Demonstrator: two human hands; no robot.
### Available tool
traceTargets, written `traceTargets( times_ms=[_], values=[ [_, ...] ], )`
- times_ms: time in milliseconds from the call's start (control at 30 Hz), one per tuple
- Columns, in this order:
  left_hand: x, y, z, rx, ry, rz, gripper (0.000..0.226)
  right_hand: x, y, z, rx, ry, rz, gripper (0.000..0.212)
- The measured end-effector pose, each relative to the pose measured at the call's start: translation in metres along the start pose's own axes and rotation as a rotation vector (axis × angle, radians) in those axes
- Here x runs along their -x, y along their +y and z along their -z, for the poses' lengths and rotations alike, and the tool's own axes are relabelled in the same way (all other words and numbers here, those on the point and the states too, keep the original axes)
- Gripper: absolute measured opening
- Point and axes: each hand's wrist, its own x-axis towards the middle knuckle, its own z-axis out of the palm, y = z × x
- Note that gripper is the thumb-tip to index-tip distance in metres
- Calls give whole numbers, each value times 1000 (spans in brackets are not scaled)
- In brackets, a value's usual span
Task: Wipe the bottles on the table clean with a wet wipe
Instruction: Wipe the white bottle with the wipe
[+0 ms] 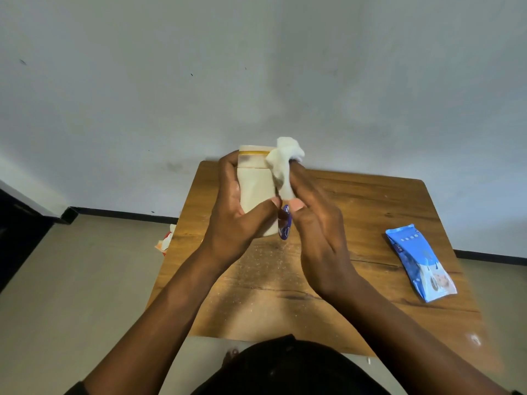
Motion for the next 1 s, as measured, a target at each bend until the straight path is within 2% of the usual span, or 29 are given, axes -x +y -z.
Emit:
traceTargets(
  times_ms=[67,200,267,333,467,533,600,667,767,800,933,1000],
  values=[
    [-1,2,-4,-22,7,-5,70,4,0,-1,165,-32,80,56],
    [-4,-2,-4,-45,12,-36,65,8,-8,-1,414,-231,250,59],
    [-4,-3,-2,-42,18,-26,60,5,-8,1,505,-278,300,60],
    [-4,-3,-1,-93,13,-47,59,4,-4,3,507,-240,287,60],
    [-3,3,-4,-134,19,-72,66,8,-6,0,393,-145,87,64],
    [-4,3,-4,-129,24,-71,64,8,-11,-1,414,-187,160,64],
    [-5,2,-3,-120,49,-82,52,6,-13,1,473,-271,293,63],
    [-6,3,0,-132,52,-93,52,2,-10,5,477,-270,316,62],
    [-6,6,-2,-170,26,-110,64,0,-8,6,377,-151,113,65],
    [-6,7,-2,-171,25,-111,64,0,-9,6,366,-148,96,66],
    [-10,6,0,-147,47,-143,52,0,-12,6,488,-275,319,63],
    [-10,5,1,-138,33,-140,57,-4,-10,9,501,-243,354,59]
  ],
)
